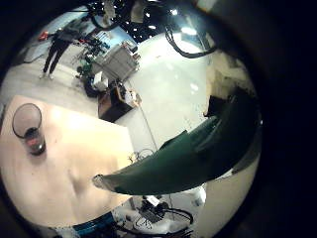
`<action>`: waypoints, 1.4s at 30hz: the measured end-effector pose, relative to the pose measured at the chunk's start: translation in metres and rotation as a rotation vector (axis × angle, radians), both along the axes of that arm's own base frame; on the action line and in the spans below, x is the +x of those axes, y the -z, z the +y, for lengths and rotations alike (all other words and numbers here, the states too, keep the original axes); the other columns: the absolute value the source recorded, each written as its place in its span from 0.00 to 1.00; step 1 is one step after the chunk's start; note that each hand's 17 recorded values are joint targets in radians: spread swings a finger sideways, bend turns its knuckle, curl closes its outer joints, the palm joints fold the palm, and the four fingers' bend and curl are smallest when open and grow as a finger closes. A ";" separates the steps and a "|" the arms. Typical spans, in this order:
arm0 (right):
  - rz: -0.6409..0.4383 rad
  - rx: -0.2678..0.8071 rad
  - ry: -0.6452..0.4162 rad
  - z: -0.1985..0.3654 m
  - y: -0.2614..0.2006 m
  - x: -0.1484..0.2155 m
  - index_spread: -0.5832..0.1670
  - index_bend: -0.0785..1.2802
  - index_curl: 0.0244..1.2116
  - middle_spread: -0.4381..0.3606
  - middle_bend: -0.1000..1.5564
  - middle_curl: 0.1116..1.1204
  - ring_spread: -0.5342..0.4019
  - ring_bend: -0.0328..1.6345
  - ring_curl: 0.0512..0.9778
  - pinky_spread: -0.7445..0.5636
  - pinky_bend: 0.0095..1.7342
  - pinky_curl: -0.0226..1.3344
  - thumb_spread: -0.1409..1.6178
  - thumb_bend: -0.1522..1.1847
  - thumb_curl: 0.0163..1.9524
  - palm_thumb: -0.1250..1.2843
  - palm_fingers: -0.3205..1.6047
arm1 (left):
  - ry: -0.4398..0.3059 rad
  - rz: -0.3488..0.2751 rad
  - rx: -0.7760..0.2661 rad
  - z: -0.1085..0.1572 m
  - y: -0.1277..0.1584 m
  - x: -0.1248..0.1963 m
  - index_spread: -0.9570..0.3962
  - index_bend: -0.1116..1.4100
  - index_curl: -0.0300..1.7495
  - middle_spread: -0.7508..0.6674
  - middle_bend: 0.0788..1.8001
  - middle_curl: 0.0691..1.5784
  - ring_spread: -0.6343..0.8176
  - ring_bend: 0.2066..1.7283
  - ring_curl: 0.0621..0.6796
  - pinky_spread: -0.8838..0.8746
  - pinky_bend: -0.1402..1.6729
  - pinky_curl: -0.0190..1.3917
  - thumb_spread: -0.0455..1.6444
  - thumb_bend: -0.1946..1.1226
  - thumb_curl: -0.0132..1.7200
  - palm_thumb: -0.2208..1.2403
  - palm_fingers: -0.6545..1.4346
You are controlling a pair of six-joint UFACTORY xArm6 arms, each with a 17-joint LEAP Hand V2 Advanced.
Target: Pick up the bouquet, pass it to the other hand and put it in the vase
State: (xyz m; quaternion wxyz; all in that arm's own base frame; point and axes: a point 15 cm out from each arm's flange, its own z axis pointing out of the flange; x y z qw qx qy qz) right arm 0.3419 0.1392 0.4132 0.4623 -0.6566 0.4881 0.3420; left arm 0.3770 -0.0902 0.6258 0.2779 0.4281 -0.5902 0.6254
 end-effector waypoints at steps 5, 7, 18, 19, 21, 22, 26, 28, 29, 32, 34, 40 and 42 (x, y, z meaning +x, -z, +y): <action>0.011 0.002 -0.001 0.000 0.004 -0.001 0.33 0.37 0.49 0.47 0.49 0.37 0.49 0.63 0.45 0.50 0.52 0.57 0.68 0.09 0.33 0.67 0.16 | -0.089 -0.067 0.029 0.022 -0.006 0.008 0.25 0.67 0.57 0.20 0.67 0.54 0.16 0.84 0.79 0.18 0.73 0.66 0.67 0.19 0.42 0.81 0.84; 0.013 0.003 -0.001 0.000 0.005 0.000 0.32 0.35 0.45 0.51 0.44 0.33 0.56 0.58 0.40 0.61 0.50 0.54 0.68 0.09 0.32 0.66 0.15 | -0.123 -0.085 0.036 0.029 -0.007 0.013 0.25 0.66 0.58 0.20 0.67 0.54 0.16 0.84 0.79 0.17 0.73 0.67 0.68 0.19 0.42 0.81 0.84; 0.020 -0.011 0.047 -0.005 0.006 0.012 0.31 0.17 0.31 0.66 0.26 0.22 0.78 0.39 0.25 0.89 0.39 0.40 0.68 0.09 0.28 0.62 0.12 | -0.260 -0.148 0.108 0.061 0.007 0.034 0.23 0.63 0.61 0.20 0.67 0.54 0.16 0.84 0.78 0.16 0.71 0.69 0.68 0.16 0.44 0.82 0.84; 0.021 -0.009 0.053 -0.005 0.006 0.013 0.31 0.17 0.30 0.66 0.25 0.22 0.79 0.38 0.24 0.90 0.38 0.39 0.68 0.09 0.28 0.62 0.13 | -0.274 -0.150 0.114 0.065 0.009 0.037 0.23 0.63 0.61 0.20 0.67 0.54 0.16 0.84 0.78 0.16 0.71 0.69 0.68 0.16 0.44 0.82 0.84; 0.022 0.007 0.074 -0.005 0.004 0.018 0.31 0.16 0.28 0.68 0.23 0.21 0.80 0.37 0.23 0.91 0.37 0.38 0.68 0.09 0.27 0.61 0.13 | -0.293 -0.148 0.121 0.070 0.014 0.042 0.23 0.63 0.62 0.20 0.67 0.54 0.16 0.84 0.78 0.16 0.70 0.70 0.68 0.15 0.45 0.82 0.84; 0.026 0.012 0.088 -0.005 0.003 0.021 0.31 0.16 0.28 0.70 0.22 0.21 0.81 0.36 0.22 0.92 0.36 0.37 0.69 0.09 0.27 0.60 0.13 | -0.300 -0.148 0.126 0.073 0.016 0.044 0.23 0.63 0.62 0.20 0.67 0.54 0.16 0.84 0.77 0.16 0.70 0.70 0.68 0.15 0.45 0.82 0.84; 0.037 0.028 0.143 -0.008 0.000 0.032 0.32 0.15 0.24 0.73 0.19 0.20 0.83 0.34 0.21 0.93 0.35 0.34 0.69 0.10 0.26 0.59 0.13 | -0.321 -0.147 0.135 0.083 0.026 0.052 0.22 0.62 0.63 0.20 0.66 0.54 0.16 0.84 0.77 0.15 0.70 0.70 0.68 0.14 0.45 0.83 0.84; 0.042 0.047 0.174 -0.010 -0.002 0.039 0.33 0.15 0.23 0.74 0.18 0.20 0.84 0.33 0.21 0.94 0.35 0.33 0.69 0.10 0.26 0.59 0.14 | -0.331 -0.146 0.135 0.087 0.030 0.055 0.22 0.62 0.63 0.20 0.66 0.54 0.16 0.84 0.77 0.15 0.69 0.71 0.68 0.14 0.45 0.83 0.84; 0.050 0.058 0.184 -0.010 -0.001 0.040 0.34 0.15 0.22 0.74 0.18 0.20 0.84 0.32 0.21 0.94 0.34 0.33 0.69 0.10 0.26 0.59 0.14 | -0.333 -0.146 0.135 0.089 0.032 0.057 0.22 0.61 0.63 0.20 0.66 0.54 0.16 0.84 0.77 0.15 0.69 0.71 0.68 0.14 0.45 0.83 0.84; 0.085 0.081 0.206 -0.009 0.006 0.041 0.35 0.16 0.21 0.75 0.17 0.20 0.85 0.32 0.21 0.94 0.34 0.32 0.69 0.10 0.26 0.60 0.15 | -0.348 -0.150 0.138 0.095 0.038 0.063 0.21 0.61 0.64 0.20 0.66 0.54 0.16 0.84 0.77 0.15 0.69 0.71 0.68 0.14 0.45 0.83 0.84; 0.097 0.082 0.221 -0.011 0.007 0.043 0.36 0.16 0.21 0.76 0.17 0.19 0.85 0.32 0.20 0.94 0.34 0.31 0.69 0.10 0.25 0.59 0.15 | -0.362 -0.145 0.137 0.101 0.043 0.069 0.21 0.61 0.64 0.20 0.66 0.54 0.16 0.84 0.77 0.14 0.69 0.72 0.69 0.14 0.46 0.83 0.84; 0.130 0.071 0.276 -0.017 0.024 0.050 0.39 0.16 0.20 0.77 0.17 0.19 0.85 0.32 0.21 0.94 0.34 0.29 0.70 0.10 0.25 0.59 0.15 | -0.372 -0.132 0.128 0.110 0.060 0.080 0.21 0.60 0.65 0.20 0.66 0.54 0.16 0.84 0.77 0.14 0.68 0.72 0.69 0.14 0.46 0.82 0.84; 0.130 0.073 0.299 -0.020 0.026 0.054 0.39 0.17 0.20 0.77 0.17 0.19 0.85 0.32 0.21 0.94 0.34 0.29 0.70 0.10 0.25 0.59 0.16 | -0.377 -0.127 0.127 0.113 0.065 0.084 0.20 0.60 0.65 0.20 0.66 0.54 0.16 0.84 0.77 0.14 0.68 0.72 0.69 0.14 0.46 0.82 0.84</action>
